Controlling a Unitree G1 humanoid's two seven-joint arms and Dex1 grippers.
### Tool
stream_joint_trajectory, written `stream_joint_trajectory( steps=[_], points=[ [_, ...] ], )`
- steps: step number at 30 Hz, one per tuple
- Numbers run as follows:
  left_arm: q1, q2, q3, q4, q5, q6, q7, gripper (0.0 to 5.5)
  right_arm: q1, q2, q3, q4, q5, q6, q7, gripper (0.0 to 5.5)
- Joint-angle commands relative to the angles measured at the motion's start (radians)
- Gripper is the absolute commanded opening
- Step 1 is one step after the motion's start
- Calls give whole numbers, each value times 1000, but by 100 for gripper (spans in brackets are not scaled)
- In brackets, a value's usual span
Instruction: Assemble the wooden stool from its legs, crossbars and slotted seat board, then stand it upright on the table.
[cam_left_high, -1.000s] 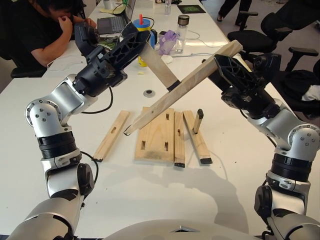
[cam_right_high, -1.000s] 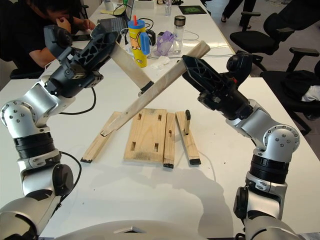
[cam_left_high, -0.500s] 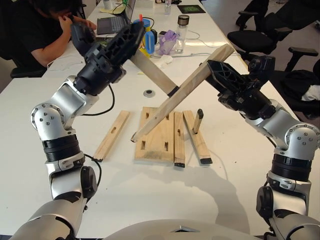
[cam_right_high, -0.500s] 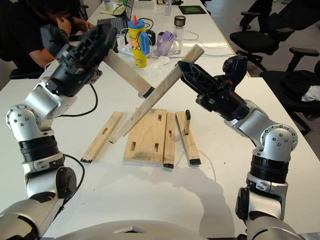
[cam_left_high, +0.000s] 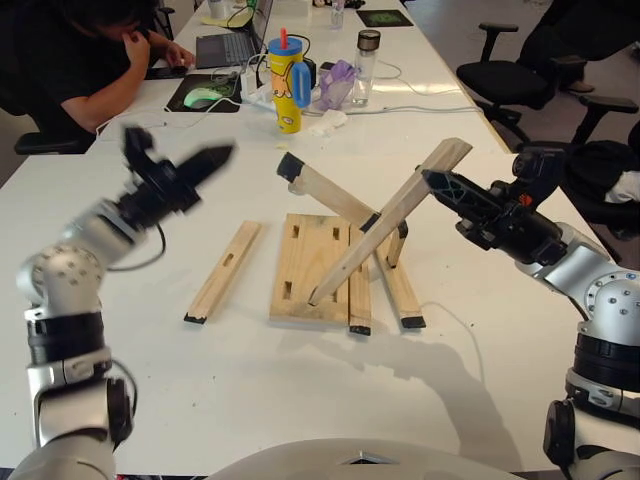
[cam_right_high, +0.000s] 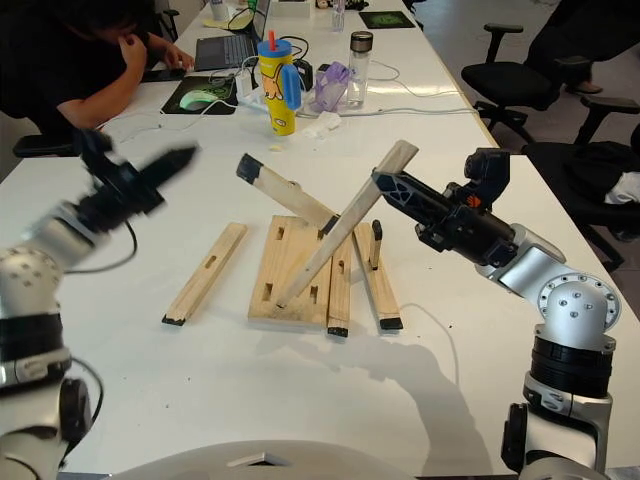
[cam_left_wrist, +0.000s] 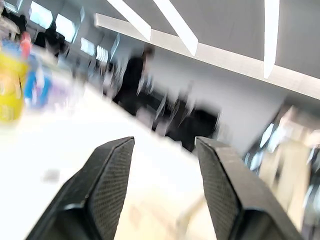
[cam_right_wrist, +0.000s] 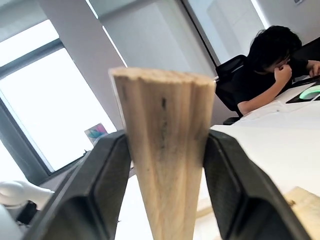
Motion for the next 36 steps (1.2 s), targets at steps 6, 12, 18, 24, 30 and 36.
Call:
stream_joint_trajectory(
  steps=[6,12,18,24,30,36],
  points=[
    [179,29,-452,-114,570,-495,-261,227,-131,-17,-32,162,-91,-85,101,208],
    [143,-35,-558,23,873,-729,-157,227,-146,5,60,173,-201,-136,225,208],
    [122,-62,-607,138,1034,-780,-106,227,-166,18,111,205,-317,-225,323,208],
    [111,-31,-635,214,1105,-767,-134,227,-161,19,176,211,-437,-305,394,208],
    [128,8,-644,211,1068,-759,-214,227,-144,36,240,202,-541,-396,441,208],
    [133,23,-646,213,1048,-751,-244,227,-129,59,272,204,-580,-426,471,208]
  ],
)
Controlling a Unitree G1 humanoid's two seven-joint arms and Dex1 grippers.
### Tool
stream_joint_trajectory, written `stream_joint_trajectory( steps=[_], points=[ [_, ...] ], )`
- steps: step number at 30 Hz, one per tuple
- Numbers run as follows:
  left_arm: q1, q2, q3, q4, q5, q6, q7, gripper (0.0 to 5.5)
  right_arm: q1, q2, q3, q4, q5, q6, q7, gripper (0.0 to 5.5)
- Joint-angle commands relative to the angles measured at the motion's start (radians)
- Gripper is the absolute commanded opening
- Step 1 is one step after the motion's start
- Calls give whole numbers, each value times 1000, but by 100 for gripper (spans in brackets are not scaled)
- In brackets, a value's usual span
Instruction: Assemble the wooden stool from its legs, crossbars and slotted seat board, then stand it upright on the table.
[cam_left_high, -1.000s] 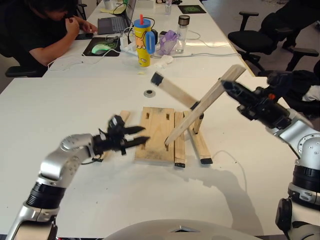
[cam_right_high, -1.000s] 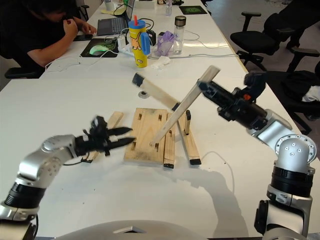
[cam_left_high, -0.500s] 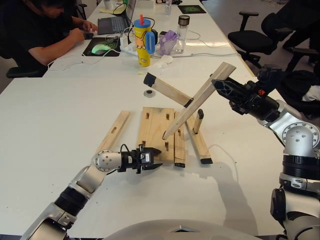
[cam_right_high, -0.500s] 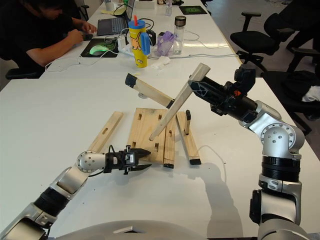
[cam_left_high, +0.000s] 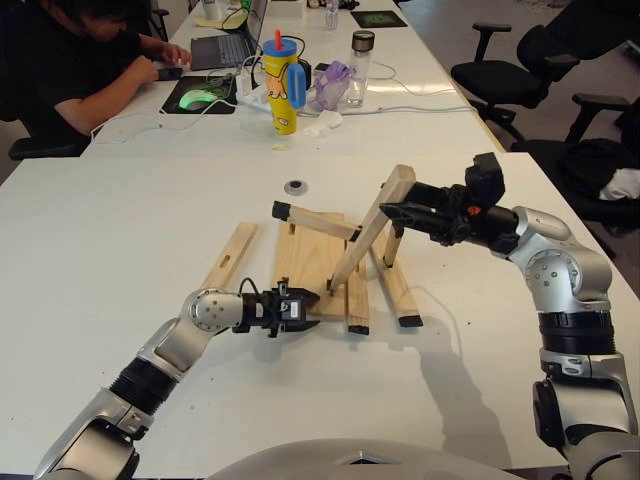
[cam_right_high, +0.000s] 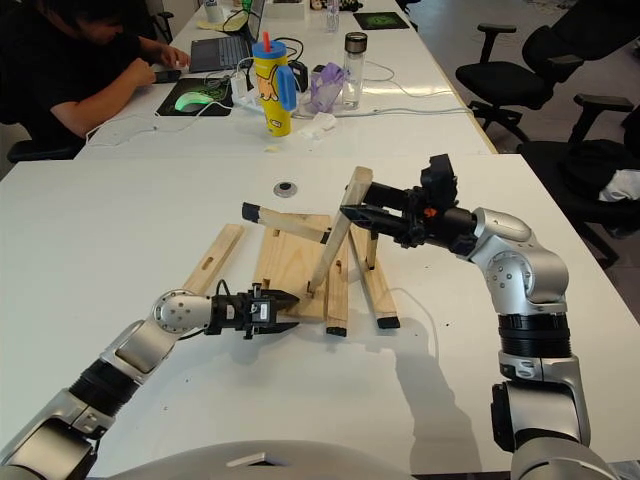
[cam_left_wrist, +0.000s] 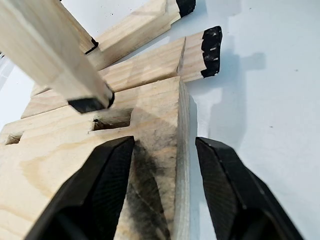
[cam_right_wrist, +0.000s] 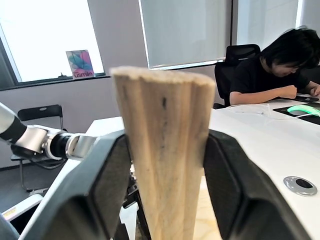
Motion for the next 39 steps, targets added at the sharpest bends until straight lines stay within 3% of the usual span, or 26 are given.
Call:
stream_joint_trajectory(
  steps=[1,12,21,26,35,36,39],
  points=[
    [65,60,-41,63,43,70,-75,227,6,17,5,-13,2,-7,19,208],
    [67,74,-52,73,45,69,-90,227,24,22,62,13,-102,-105,52,207],
    [86,61,-75,60,49,88,-87,227,-82,19,129,107,-163,-180,118,207],
    [94,50,-82,51,51,97,-76,227,-25,-8,191,103,-249,-248,145,207],
    [112,-22,-71,38,85,192,58,227,43,20,210,105,-308,-352,34,206],
    [113,-31,-73,39,94,208,75,227,32,29,202,108,-308,-364,15,242],
    [124,-65,-67,37,111,276,135,227,8,26,188,86,-323,-381,-10,279]
  ],
)
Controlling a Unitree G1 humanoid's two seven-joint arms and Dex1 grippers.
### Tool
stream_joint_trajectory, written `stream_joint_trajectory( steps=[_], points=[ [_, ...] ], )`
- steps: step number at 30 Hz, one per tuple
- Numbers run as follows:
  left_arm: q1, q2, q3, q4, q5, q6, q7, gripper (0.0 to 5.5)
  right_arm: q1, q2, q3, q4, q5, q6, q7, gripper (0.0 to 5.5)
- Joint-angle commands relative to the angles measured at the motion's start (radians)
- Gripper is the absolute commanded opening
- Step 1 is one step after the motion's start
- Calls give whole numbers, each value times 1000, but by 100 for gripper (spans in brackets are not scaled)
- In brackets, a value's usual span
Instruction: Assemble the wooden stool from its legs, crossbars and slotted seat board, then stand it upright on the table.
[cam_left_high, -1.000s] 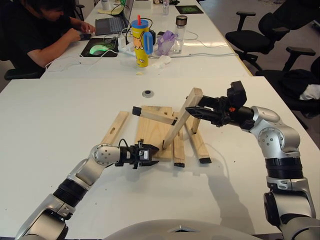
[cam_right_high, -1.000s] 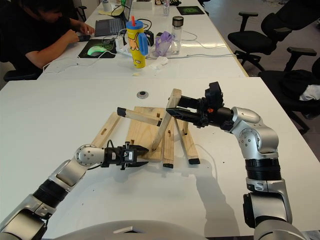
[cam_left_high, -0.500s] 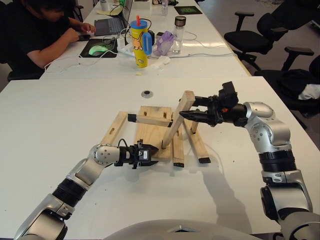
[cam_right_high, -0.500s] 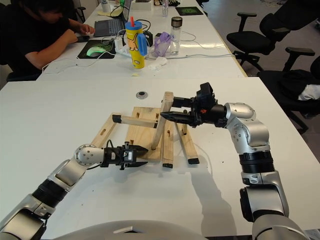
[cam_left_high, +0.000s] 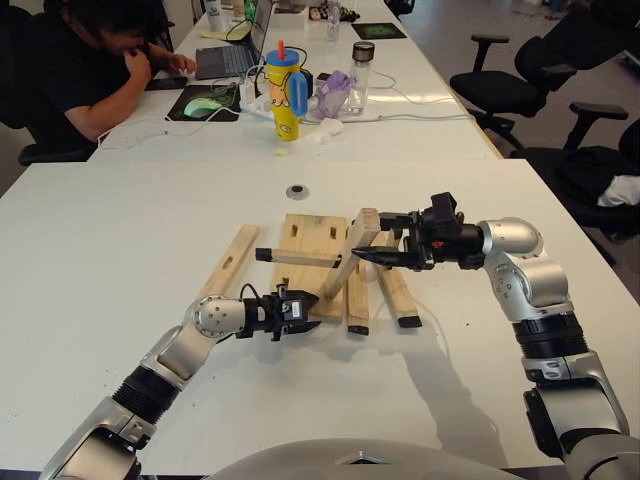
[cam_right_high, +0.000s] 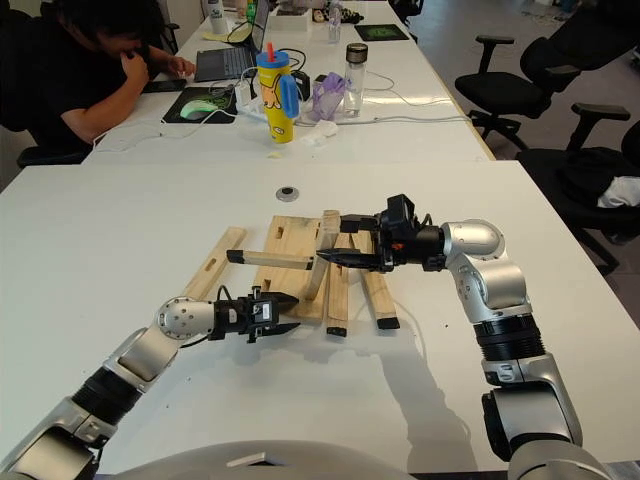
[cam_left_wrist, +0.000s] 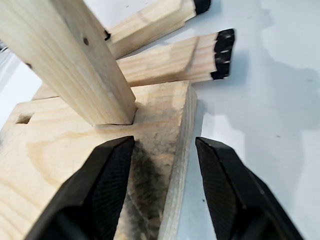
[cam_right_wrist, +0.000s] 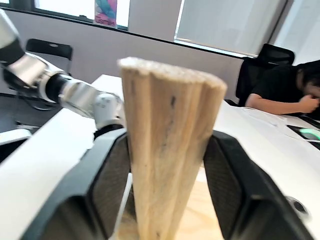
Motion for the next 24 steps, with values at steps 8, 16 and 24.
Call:
stream_joint_trajectory(
  steps=[8,16,24],
  points=[
    [120,-61,-21,35,98,318,148,227,70,-137,-34,-152,-138,7,-86,279],
    [169,-90,20,13,91,428,252,227,300,-227,-113,-314,-133,218,-206,279],
    [170,-156,-32,-40,92,491,293,227,510,32,-108,-586,-28,614,-630,279]
  ],
)
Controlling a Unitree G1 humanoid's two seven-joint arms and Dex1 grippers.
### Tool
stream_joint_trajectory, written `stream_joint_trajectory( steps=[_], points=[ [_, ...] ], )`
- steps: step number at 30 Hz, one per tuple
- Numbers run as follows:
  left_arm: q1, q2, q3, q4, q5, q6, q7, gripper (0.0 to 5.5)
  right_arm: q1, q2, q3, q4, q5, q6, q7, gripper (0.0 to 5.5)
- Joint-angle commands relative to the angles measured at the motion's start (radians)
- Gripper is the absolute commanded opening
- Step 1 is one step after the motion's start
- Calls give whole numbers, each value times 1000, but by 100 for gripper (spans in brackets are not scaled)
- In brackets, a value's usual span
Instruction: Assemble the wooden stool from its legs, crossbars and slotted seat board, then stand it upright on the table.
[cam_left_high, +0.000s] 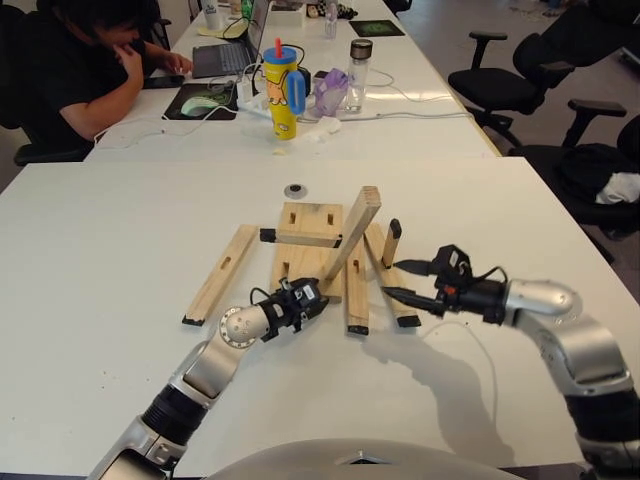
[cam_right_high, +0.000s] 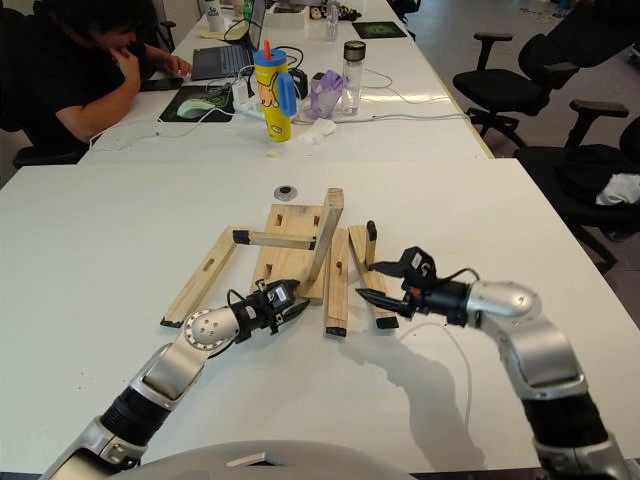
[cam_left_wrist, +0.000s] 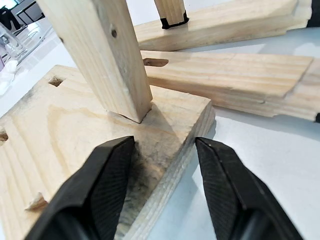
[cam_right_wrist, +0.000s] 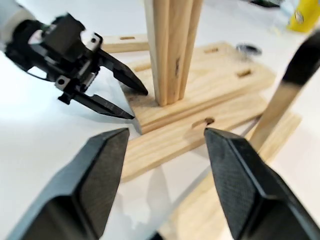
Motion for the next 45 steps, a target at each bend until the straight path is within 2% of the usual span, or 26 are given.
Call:
stream_joint_trajectory(
  steps=[1,6,12,17,20,27,29,31,34,38,45],
  points=[
    [71,3,-59,98,62,172,2,227,58,150,16,-78,14,137,-222,279],
    [41,-44,-83,110,85,185,20,227,94,257,141,-122,-85,245,-441,279],
    [2,-86,-90,131,109,187,30,227,46,374,151,-112,-142,384,-629,279],
    [-33,-89,-49,114,102,169,35,227,-4,443,169,-107,-179,482,-722,279],
    [-60,-108,-33,107,91,167,35,227,-31,427,217,-91,-226,515,-750,279],
    [-99,-147,-17,126,88,143,56,227,-112,468,253,104,-314,471,-795,279],
    [-101,-153,-5,106,77,113,56,227,-100,464,256,134,-322,449,-786,253],
    [-106,-161,19,74,54,61,61,227,-86,469,243,141,-324,417,-785,232],
    [-114,-161,73,16,15,-43,74,227,-80,519,163,114,-315,311,-811,206],
    [-106,-133,141,-45,-23,-158,73,227,-100,581,76,54,-295,138,-822,206],
    [-22,36,79,-115,-65,-85,-155,227,-159,638,-15,-51,-221,64,-811,206]
  ],
)
